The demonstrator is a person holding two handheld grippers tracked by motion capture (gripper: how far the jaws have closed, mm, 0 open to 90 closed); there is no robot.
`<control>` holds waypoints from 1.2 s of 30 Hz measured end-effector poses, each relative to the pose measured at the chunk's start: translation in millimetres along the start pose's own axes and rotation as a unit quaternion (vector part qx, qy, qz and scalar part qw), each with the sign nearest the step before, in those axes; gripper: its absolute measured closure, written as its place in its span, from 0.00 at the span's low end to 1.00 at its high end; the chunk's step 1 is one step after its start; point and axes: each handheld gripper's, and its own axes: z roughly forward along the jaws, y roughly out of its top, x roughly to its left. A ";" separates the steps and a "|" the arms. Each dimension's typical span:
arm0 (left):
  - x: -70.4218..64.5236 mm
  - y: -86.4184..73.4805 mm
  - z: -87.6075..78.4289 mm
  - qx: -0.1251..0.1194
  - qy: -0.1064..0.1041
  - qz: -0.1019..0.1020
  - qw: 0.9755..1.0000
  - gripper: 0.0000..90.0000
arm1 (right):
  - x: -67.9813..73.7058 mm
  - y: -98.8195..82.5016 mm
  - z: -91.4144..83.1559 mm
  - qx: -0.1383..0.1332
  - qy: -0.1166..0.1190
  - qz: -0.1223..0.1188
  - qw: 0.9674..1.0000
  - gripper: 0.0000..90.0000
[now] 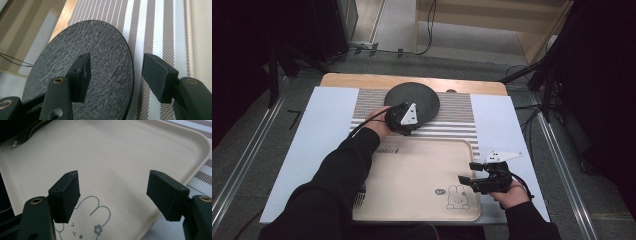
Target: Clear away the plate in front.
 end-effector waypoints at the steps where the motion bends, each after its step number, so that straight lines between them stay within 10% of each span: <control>1: -0.8 -0.7 1.1 0.002 0.002 0.004 1.000 0.46 | 0.0 0.0 0.0 0.000 0.000 0.000 1.000 0.27; 19: -10.2 -13.0 16.3 0.032 0.029 0.054 0.998 0.65 | 0.8 0.2 -0.6 -0.004 0.001 -0.002 1.000 0.28; 26: -16.0 -10.2 21.5 0.040 0.045 0.109 0.992 0.79 | 1.2 0.6 -0.8 -0.006 0.001 -0.002 1.000 0.28; 33: -17.8 -9.6 27.7 0.037 0.067 0.117 0.990 0.81 | 0.3 0.5 0.6 -0.003 0.002 -0.003 1.000 0.27; 36: -27.1 -5.2 30.1 0.059 0.097 0.160 0.981 0.85 | -0.5 0.5 1.2 -0.001 0.001 -0.005 1.000 0.28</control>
